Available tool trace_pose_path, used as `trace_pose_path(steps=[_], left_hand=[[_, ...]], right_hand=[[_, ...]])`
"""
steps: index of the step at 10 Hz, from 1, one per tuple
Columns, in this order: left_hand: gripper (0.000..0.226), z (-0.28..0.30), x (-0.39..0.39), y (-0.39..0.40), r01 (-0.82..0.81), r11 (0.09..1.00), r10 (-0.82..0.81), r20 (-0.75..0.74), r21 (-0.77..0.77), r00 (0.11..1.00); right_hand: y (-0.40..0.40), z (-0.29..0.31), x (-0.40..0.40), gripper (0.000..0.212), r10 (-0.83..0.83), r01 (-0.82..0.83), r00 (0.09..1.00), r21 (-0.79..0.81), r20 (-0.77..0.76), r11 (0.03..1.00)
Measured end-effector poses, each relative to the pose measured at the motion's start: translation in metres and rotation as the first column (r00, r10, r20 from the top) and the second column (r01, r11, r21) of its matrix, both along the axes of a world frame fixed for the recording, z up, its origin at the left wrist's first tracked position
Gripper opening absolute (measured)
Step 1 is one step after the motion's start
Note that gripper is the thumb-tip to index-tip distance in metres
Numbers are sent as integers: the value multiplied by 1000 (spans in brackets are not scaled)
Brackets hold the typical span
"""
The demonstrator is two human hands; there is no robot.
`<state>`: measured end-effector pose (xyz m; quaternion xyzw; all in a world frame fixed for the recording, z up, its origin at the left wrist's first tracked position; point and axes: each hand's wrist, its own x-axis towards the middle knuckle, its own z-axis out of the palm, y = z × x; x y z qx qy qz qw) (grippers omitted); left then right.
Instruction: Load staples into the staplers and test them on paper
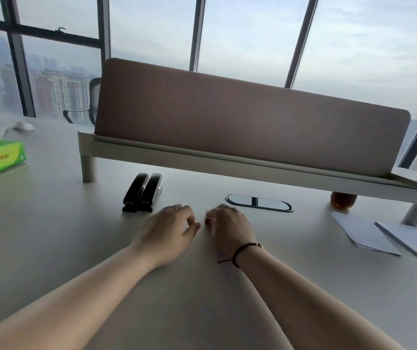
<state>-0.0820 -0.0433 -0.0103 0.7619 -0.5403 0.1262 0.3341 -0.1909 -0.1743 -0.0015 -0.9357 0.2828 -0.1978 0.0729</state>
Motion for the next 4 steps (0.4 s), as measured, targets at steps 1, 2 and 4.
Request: trace_pose_path(steps=[1, 2, 4], left_hand=[[17, 0, 8, 0, -50, 999, 50, -24, 9, 998], [15, 0, 9, -1, -26, 999, 27, -26, 42, 999], [13, 2, 8, 1, -10, 994, 13, -31, 108, 999]], right_hand=[[-23, -1, 24, 23, -21, 20, 999, 48, 36, 999], [-35, -3, 32, 29, -44, 39, 996, 77, 74, 996], [-29, -7, 20, 32, -41, 29, 988, 80, 150, 996]])
